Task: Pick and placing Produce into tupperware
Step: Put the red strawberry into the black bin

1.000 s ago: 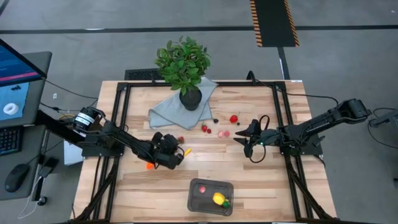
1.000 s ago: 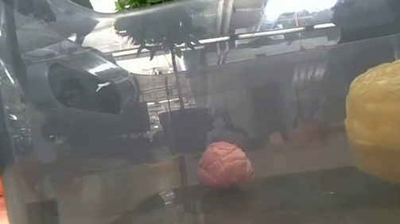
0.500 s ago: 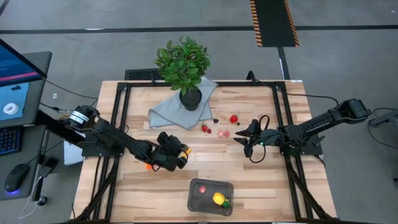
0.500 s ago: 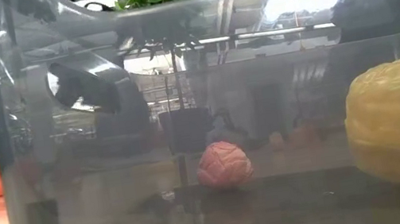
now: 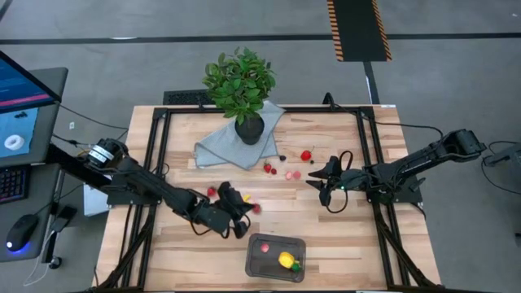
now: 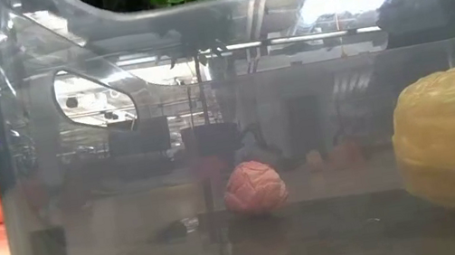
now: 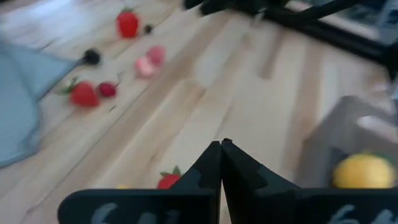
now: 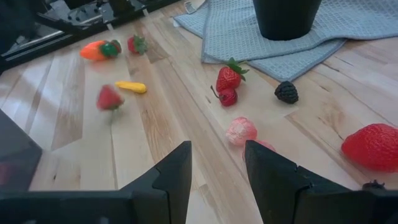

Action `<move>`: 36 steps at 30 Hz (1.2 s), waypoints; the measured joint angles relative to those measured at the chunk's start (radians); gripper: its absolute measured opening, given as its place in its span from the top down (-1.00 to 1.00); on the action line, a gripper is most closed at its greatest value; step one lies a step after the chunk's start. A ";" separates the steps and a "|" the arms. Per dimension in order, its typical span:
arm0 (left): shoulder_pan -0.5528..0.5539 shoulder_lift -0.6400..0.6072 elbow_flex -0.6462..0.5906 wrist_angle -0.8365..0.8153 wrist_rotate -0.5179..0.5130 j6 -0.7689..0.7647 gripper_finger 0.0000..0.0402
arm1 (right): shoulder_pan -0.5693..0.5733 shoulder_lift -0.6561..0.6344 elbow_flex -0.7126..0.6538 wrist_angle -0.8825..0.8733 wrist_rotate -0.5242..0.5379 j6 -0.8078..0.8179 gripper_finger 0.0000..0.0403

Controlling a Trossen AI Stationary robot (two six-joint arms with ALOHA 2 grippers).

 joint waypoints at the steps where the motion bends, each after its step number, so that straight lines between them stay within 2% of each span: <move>1: -0.009 0.000 0.011 0.003 -0.001 0.011 1.00 | 0.000 0.000 0.000 0.000 0.000 0.000 0.15; 12: -0.033 0.000 0.044 -0.048 -0.037 0.042 1.00 | 0.000 0.000 0.000 -0.002 -0.002 0.017 0.15; 22: 0.024 0.007 0.044 -0.255 0.048 -0.037 0.95 | 0.000 0.000 0.000 -0.007 -0.002 0.018 0.15; 25: 0.050 0.022 0.042 -0.262 0.120 -0.021 0.79 | 0.000 0.000 0.000 -0.006 -0.002 0.017 0.15; 32: 0.091 0.020 0.043 -0.224 0.251 0.014 0.17 | 0.004 0.000 0.000 -0.008 -0.003 0.018 0.15; 36: 0.107 0.020 0.043 -0.214 0.354 0.029 -0.08 | 0.013 0.000 0.000 -0.008 -0.003 0.018 0.15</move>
